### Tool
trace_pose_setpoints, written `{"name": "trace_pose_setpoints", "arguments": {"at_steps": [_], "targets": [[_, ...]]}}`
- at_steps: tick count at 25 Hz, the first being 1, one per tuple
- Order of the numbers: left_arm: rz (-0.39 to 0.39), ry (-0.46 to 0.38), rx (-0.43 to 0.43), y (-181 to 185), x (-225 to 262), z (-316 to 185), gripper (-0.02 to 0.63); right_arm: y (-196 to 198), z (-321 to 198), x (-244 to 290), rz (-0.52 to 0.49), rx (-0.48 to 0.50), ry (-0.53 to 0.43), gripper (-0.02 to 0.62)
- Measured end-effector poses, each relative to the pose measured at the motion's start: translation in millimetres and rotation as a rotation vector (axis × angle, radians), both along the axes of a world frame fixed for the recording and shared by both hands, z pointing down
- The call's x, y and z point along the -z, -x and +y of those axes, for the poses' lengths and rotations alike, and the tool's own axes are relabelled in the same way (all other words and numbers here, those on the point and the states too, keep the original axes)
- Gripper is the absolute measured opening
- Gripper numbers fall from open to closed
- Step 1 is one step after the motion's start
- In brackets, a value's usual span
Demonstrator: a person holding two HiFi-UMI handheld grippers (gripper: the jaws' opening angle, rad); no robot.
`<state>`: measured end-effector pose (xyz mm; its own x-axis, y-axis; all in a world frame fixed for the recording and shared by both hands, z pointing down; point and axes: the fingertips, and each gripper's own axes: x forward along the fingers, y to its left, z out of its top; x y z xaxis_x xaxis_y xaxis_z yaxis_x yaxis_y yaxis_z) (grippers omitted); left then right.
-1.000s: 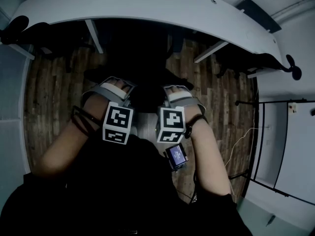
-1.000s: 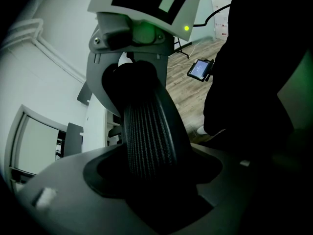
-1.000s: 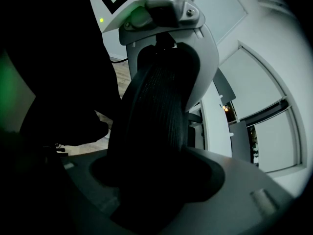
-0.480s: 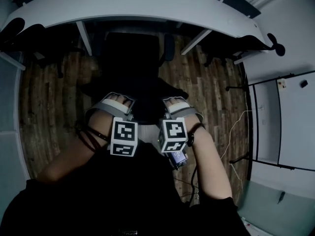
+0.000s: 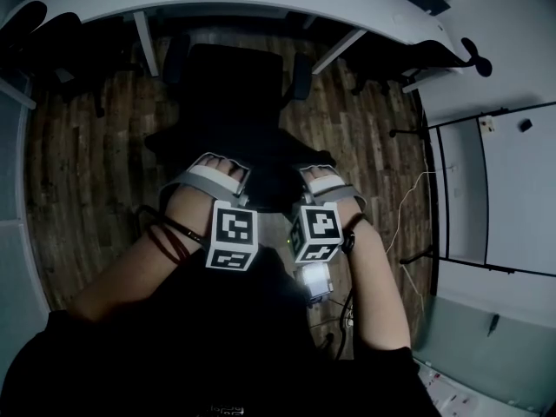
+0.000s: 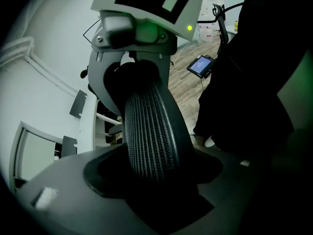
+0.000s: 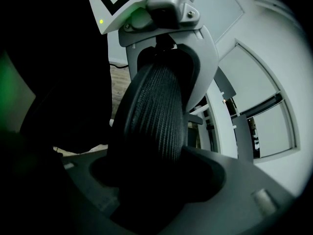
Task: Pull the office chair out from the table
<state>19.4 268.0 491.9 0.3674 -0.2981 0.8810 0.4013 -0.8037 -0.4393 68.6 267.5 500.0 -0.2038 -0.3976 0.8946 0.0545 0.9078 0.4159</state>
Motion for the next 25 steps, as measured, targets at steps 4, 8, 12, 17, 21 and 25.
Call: {"name": "trace_pose_setpoints", "arguments": {"at_steps": [4,8,12,17,21,25], "targets": [[0.001,0.018,-0.008,-1,2,23,0.336,0,22,2,-0.014,-0.007,0.007,0.301],[0.000,0.025,-0.014,-5,2,33,0.336,-5,31,3,-0.020,-0.012,-0.006,0.301],[0.015,-0.006,-0.012,-12,4,38,0.348,-12,36,3,-0.002,-0.003,-0.025,0.305],[0.125,0.125,0.054,-7,45,65,0.353,-10,61,56,-0.200,-0.063,0.033,0.316],[0.661,0.316,0.214,-15,152,68,0.051,-7,74,172,-0.826,-0.230,0.050,0.150],[1.364,0.618,0.546,-4,242,34,0.005,-37,68,245,-1.322,-0.442,-0.013,0.000]]}}
